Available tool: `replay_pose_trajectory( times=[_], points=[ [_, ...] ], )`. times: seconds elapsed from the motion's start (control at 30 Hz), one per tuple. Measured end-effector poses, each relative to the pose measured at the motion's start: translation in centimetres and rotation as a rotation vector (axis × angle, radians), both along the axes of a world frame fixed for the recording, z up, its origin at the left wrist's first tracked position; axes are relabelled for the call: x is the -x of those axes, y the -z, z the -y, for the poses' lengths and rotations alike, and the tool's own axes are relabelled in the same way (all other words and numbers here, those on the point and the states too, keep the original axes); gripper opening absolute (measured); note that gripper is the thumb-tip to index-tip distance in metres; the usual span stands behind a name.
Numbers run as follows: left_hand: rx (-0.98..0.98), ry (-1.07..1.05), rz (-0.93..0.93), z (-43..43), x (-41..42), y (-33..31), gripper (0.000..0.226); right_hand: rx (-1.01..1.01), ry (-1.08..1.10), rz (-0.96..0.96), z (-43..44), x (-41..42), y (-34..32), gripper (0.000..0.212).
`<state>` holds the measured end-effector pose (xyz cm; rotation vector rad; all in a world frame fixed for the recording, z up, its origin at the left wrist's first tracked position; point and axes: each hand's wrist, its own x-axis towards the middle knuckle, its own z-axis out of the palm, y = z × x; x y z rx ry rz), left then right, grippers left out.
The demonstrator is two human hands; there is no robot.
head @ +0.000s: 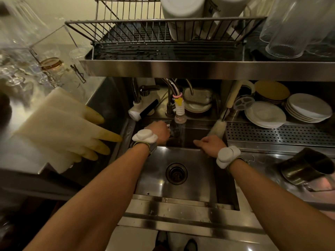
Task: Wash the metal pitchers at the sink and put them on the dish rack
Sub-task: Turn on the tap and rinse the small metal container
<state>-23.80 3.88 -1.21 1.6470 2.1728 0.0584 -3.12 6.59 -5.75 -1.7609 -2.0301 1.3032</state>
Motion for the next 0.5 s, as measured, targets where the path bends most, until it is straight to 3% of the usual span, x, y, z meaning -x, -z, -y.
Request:
replay_pose_trajectory(
  times=[0.5],
  points=[
    [-0.052,0.114,-0.315,0.9,0.6,-2.3,0.032,-0.040,0.017,-0.061,-0.7,0.4,-1.5,0.044]
  ],
)
